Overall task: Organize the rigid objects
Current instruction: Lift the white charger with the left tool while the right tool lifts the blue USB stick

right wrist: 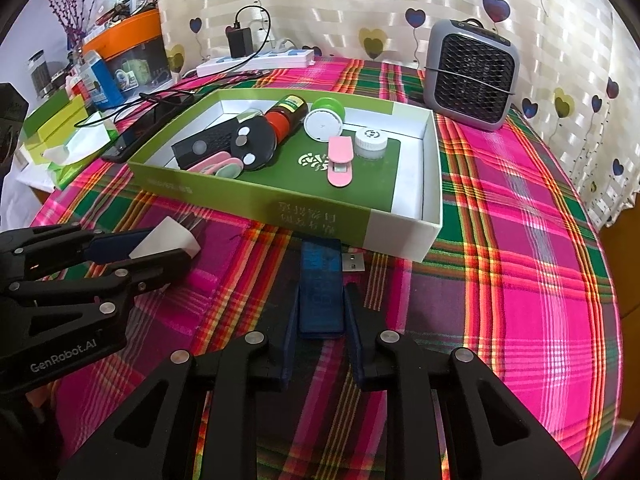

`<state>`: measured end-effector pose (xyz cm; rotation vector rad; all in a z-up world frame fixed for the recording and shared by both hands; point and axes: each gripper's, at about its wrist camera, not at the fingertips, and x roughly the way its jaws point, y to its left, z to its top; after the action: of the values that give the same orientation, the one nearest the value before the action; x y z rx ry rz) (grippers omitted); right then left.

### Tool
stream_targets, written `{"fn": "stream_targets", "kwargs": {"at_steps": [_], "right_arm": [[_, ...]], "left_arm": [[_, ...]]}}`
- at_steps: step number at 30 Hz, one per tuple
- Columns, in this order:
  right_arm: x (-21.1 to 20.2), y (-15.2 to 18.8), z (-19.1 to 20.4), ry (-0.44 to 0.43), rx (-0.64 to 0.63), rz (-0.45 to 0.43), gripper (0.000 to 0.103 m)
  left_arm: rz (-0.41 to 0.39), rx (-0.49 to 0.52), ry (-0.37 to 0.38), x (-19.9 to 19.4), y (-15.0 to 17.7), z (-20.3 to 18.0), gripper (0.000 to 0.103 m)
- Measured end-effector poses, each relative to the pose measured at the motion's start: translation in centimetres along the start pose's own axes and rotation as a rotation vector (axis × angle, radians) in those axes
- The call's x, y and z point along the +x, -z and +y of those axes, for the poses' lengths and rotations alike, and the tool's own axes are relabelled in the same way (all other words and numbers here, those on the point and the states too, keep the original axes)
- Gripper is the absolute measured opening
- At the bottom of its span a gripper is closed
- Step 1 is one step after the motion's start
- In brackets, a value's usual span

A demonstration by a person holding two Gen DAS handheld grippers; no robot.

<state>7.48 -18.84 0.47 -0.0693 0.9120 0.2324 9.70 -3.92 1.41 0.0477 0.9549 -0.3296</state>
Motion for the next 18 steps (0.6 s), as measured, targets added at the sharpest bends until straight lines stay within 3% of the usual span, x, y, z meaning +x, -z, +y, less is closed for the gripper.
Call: {"fn": "stream_targets", "kwargs": {"at_steps": [18], "right_arm": [[-1.1,0.0,0.5,-0.009,0.004,-0.027,0.023]], "left_arm": [[-0.04,-0.002,0.012,-1.6,0.0,-0.1,0.033]]}}
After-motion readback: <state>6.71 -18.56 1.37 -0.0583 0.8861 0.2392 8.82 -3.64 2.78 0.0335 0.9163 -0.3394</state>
